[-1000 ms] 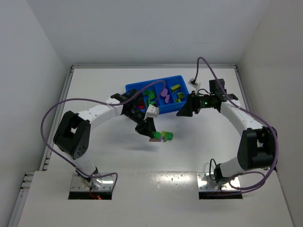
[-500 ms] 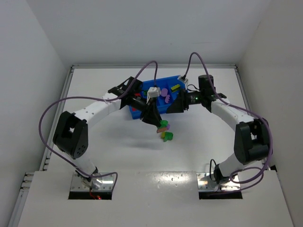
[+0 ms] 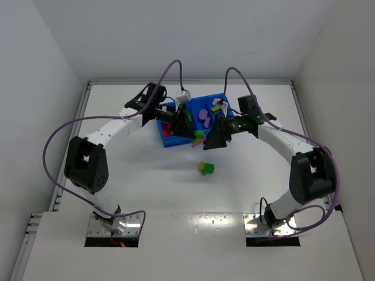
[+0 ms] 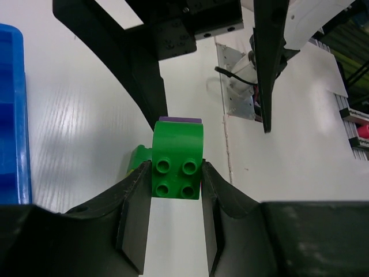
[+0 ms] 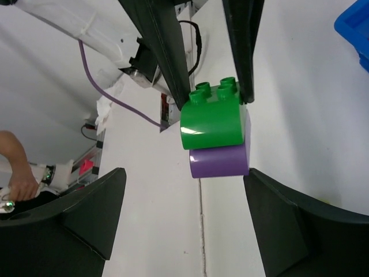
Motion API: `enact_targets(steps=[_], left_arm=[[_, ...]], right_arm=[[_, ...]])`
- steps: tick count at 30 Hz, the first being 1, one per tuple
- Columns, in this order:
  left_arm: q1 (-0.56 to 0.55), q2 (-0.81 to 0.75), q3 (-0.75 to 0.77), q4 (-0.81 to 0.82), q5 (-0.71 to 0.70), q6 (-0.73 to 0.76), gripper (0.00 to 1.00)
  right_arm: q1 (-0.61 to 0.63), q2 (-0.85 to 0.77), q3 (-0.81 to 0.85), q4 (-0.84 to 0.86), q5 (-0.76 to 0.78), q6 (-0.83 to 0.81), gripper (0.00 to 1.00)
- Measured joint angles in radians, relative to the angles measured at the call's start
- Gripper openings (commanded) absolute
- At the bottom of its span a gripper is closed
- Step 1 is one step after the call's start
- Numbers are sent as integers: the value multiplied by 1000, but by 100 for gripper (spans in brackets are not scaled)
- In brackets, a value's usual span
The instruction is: Sort the legos into containers by color
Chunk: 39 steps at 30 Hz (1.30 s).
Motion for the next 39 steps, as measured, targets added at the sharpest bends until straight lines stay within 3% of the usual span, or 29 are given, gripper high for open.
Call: enact_targets(steps=[18, 20, 24, 31, 39], left_arm=[[1, 27, 10, 7, 48, -26, 0], [1, 27, 11, 6, 57, -27, 0], [1, 28, 11, 6, 68, -34, 0], [1, 61, 32, 8, 85, -45, 0], [1, 84, 33, 7, 102, -52, 0]], right_arm=[[51, 8, 81, -89, 177, -133, 85], [51, 9, 81, -101, 192, -143, 81], [51, 10, 81, -109, 206, -167, 63], [59, 10, 81, -119, 196, -187, 59], [58, 16, 82, -119, 190, -194, 38]])
